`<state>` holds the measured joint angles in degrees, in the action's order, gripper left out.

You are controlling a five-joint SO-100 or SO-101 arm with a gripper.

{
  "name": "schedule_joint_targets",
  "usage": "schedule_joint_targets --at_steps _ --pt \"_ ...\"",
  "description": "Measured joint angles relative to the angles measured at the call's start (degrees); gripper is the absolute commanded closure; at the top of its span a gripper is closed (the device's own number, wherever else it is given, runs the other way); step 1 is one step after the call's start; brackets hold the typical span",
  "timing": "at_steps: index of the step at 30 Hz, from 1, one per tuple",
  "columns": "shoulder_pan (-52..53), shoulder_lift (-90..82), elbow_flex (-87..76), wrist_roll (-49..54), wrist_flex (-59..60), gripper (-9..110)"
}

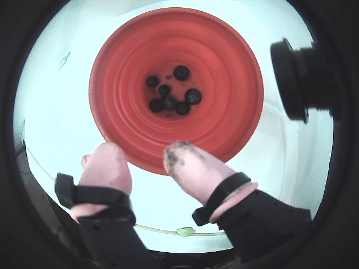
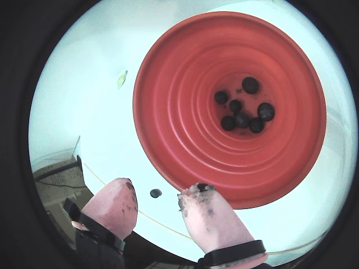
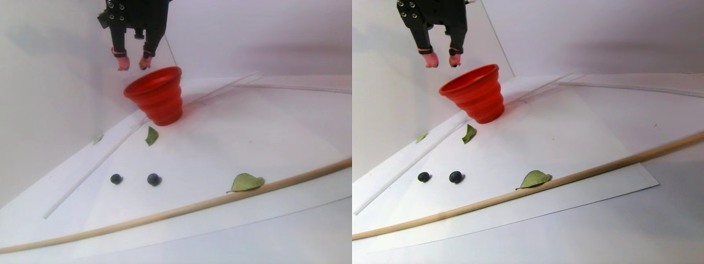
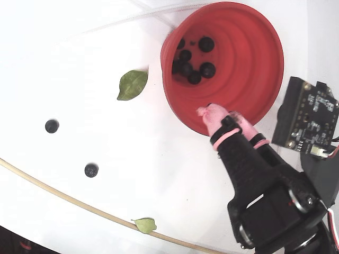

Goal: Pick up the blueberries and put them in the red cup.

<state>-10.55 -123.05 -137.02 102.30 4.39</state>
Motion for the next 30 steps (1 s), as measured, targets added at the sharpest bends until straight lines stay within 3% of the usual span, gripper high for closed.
schedule_joint_targets --at_steps 20,30 --pt "-8.26 -6.42 -11.95 4.57 3.16 87" --pt "-10.2 -6.42 -18.63 6.94 -0.97 87"
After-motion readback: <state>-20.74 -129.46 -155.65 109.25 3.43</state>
